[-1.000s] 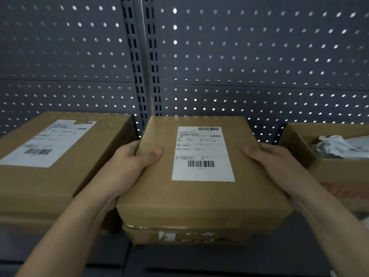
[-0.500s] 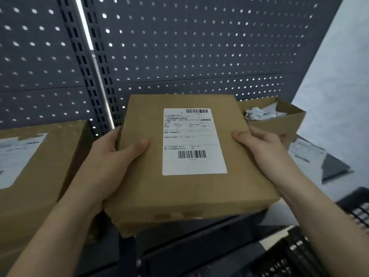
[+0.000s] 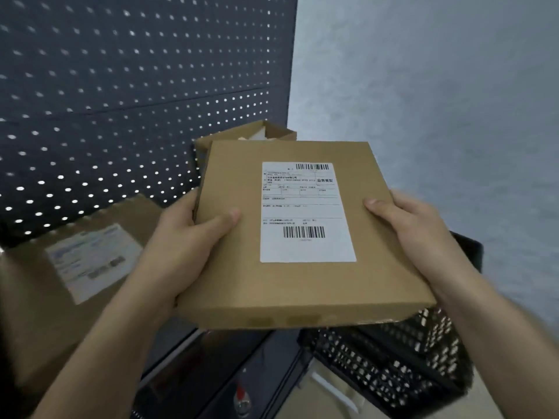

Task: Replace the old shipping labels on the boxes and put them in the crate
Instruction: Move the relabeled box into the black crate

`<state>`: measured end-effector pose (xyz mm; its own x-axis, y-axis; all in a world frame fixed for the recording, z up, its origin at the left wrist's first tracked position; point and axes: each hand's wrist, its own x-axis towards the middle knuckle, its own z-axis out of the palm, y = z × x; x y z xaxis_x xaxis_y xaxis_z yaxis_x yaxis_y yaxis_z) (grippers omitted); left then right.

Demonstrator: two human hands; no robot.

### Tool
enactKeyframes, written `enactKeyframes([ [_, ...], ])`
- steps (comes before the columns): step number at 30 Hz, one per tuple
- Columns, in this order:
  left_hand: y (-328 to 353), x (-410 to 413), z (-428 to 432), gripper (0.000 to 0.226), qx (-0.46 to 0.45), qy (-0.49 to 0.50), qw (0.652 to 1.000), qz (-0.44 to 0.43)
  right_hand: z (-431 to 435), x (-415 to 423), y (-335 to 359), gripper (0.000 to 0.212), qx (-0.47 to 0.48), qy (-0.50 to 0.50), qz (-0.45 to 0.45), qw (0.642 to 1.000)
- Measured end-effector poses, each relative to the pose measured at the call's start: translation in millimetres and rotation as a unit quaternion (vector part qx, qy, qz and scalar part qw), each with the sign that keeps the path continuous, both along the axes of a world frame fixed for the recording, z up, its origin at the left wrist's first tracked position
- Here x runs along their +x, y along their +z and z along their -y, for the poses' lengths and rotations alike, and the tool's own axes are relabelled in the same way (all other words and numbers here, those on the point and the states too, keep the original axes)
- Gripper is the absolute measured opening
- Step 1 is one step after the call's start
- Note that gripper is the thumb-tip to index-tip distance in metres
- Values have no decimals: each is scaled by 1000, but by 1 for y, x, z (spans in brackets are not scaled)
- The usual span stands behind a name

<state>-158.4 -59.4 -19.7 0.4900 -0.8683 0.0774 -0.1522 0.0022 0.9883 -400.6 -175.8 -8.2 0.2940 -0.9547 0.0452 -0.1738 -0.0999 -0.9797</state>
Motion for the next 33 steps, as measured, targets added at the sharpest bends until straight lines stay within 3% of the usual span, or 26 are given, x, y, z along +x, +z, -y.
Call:
enactKeyframes([
  [4, -13, -43, 60, 21, 15, -85, 996, -18, 25, -56, -20, 16, 14, -76, 19, 997],
  [12, -48, -125, 176, 23, 32, -158, 987, 30, 95, -148, -68, 14, 0, -182, 3, 983],
  [19, -106, -149, 245, 41, 76, -179, 979, 69, 140, -168, -124, 18, 36, -219, -15, 975],
  [26, -167, -171, 319, 45, 124, -236, 958, 107, 179, -180, -189, 21, 78, -294, -60, 951],
  [31, -214, -193, 359, 68, 169, -244, 942, 158, 199, -193, -237, 13, 107, -337, -104, 929],
  [33, -228, -200, 371, 64, 192, -240, 937, 165, 207, -195, -251, 23, 125, -338, -122, 925],
])
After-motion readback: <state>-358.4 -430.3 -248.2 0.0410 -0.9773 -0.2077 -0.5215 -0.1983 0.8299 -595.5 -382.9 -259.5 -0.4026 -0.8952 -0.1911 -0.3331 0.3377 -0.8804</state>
